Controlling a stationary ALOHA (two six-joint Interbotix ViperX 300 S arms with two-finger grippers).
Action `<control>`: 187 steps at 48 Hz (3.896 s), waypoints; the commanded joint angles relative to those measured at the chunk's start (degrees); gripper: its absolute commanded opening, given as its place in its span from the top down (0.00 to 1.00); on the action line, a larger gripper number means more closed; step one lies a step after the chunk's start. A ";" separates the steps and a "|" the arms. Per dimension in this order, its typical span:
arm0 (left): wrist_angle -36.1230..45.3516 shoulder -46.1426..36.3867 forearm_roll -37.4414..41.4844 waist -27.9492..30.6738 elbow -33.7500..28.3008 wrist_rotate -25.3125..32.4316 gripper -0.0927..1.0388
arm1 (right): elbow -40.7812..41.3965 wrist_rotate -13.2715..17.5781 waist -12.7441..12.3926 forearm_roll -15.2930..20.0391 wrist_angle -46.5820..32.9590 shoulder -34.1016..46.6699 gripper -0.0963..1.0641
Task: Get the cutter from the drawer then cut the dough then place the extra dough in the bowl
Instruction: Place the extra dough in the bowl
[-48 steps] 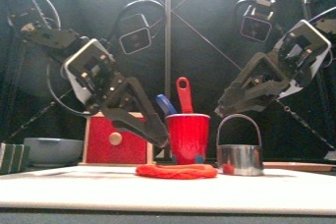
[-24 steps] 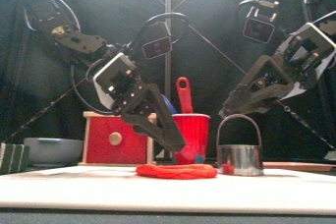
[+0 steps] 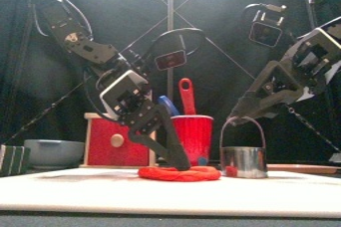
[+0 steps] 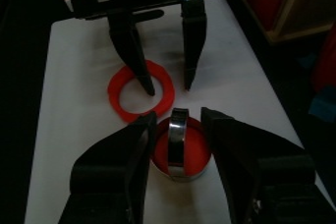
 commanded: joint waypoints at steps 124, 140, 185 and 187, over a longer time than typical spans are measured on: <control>4.57 -71.81 9.14 32.70 41.48 -0.18 0.41 | -3.96 -0.09 -5.27 -0.18 7.12 -1.76 0.23; 11.60 -71.81 3.78 37.53 42.10 -0.35 0.38 | -4.04 0.09 -5.36 -1.23 7.29 -1.93 0.23; 11.34 -71.72 0.53 39.11 42.89 -0.44 0.18 | -4.39 0.18 -6.50 -4.66 8.00 -1.93 0.23; 11.60 -71.72 0.35 39.11 42.89 -0.35 0.18 | -4.39 0.18 -6.59 -4.83 8.00 -1.93 0.23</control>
